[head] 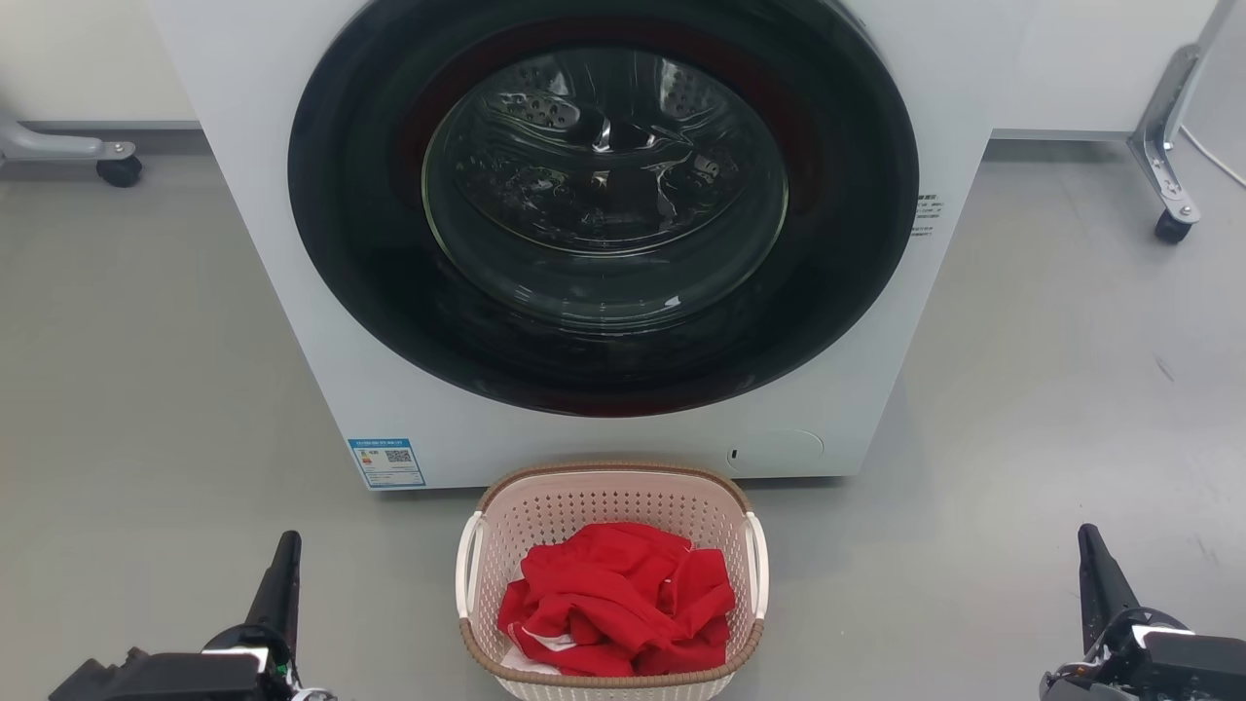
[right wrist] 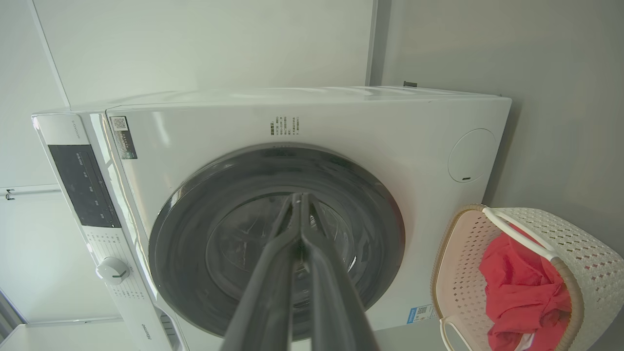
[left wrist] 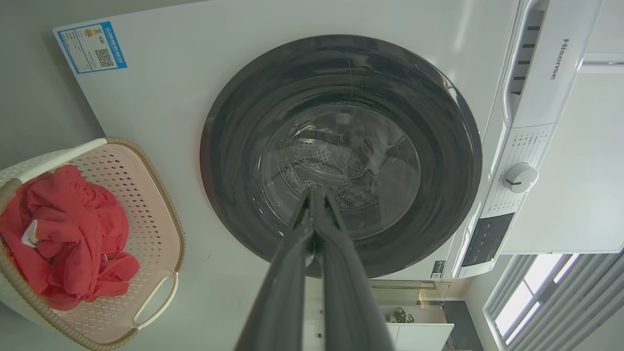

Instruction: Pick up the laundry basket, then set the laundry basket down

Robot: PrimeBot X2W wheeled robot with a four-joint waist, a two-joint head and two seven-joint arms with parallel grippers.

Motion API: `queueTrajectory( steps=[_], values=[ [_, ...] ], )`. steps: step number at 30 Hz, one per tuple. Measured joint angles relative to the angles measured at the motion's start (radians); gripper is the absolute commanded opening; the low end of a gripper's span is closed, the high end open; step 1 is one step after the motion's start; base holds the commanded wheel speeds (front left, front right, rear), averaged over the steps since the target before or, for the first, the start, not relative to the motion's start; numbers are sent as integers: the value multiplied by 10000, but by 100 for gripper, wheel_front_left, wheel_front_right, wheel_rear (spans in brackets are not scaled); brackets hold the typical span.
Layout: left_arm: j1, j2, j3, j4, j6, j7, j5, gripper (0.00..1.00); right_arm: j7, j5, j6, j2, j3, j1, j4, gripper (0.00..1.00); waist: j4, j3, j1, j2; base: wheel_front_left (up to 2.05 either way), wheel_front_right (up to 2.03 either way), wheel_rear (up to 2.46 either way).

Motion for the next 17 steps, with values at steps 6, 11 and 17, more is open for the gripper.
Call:
queueTrajectory(
  steps=[6,11,17],
  values=[
    [0,-2,0,-2,0,0,0,0,0,0,0,0,0,0,-2,0,0,0,0,0,0,0,0],
    [0,-2,0,-2,0,0,0,0,0,0,0,0,0,0,-2,0,0,1,0,0,0,0,0],
    [0,-2,0,-2,0,0,0,0,0,0,0,0,0,0,-2,0,0,1,0,0,0,0,0]
  ],
)
